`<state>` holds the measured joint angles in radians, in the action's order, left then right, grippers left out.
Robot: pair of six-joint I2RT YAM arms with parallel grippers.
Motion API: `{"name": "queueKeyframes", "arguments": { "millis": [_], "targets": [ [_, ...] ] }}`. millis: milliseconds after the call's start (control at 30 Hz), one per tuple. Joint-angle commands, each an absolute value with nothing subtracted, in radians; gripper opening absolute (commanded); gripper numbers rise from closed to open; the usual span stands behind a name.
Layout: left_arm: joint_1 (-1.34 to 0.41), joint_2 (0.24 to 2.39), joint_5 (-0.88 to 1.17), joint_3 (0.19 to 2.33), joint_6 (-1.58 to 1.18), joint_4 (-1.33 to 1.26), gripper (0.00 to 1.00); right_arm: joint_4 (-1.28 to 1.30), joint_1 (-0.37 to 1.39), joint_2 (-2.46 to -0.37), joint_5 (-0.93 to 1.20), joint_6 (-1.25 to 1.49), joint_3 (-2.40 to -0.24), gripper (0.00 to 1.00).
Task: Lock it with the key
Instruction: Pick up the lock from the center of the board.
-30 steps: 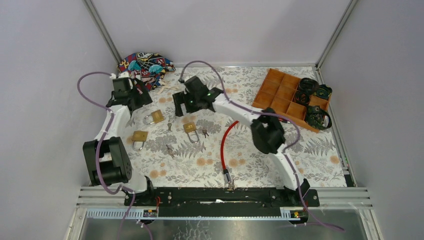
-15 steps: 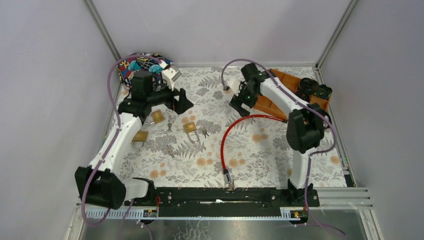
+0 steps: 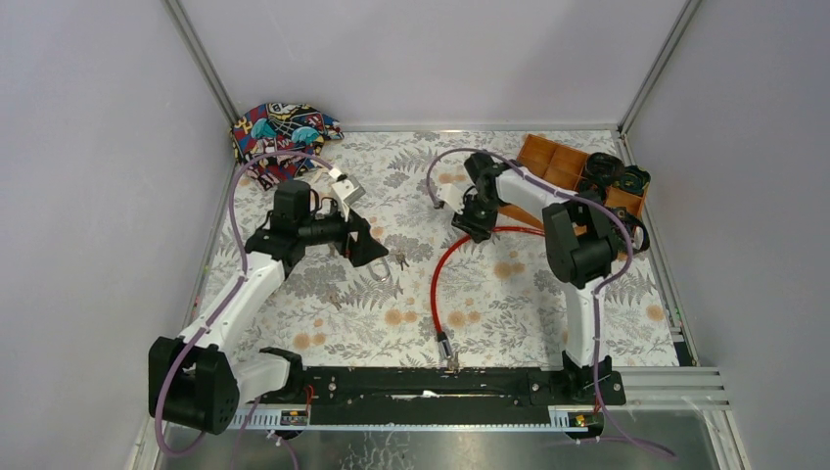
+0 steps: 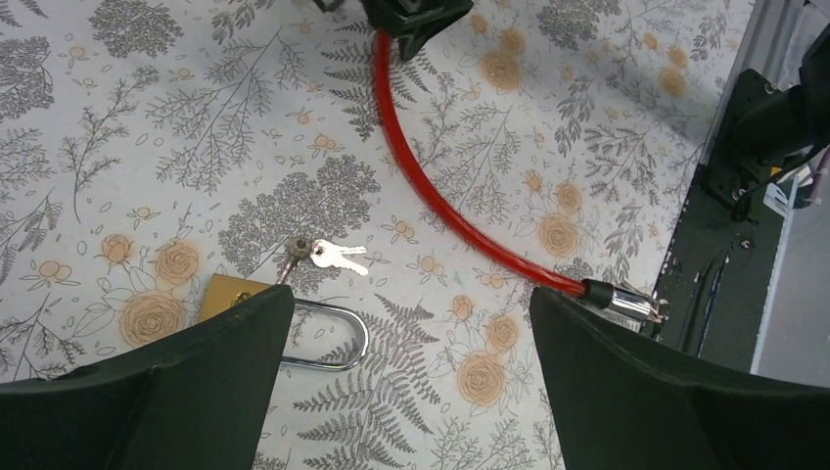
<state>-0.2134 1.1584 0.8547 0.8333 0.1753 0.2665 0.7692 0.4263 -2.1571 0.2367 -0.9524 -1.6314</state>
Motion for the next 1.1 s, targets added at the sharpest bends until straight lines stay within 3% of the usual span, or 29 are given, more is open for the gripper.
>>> {"name": "queueKeyframes", "arguments": {
  "millis": [0,100,367,500,700,1067],
  "targets": [
    [-0.219,1.132,0.808,0.778,0.074,0.059,0.98,0.581,0.458,-2.052,0.215,-0.960,-1.440,0.36],
    [-0.253,1.126,0.750,0.718,0.025,0.006,0.90,0.508,0.477,-1.994,0.221,-0.984,-1.346,0.22],
    [-0.452,1.158,0.493,0.561,-0.208,-0.214,0.75,0.371,0.508,-1.804,0.238,-0.998,-1.167,0.03],
    [-0.473,1.242,0.449,0.517,-0.246,-0.325,0.81,0.255,0.520,-1.655,0.274,-1.005,-1.052,0.00],
    [-0.578,1.323,0.433,0.508,-0.001,-0.341,0.92,0.182,0.537,-1.508,0.312,-1.008,-0.937,0.00],
    [-0.637,1.418,0.269,0.591,0.162,-0.378,0.95,0.134,0.558,-1.314,0.322,-0.987,-0.828,0.00]
  ]
}}
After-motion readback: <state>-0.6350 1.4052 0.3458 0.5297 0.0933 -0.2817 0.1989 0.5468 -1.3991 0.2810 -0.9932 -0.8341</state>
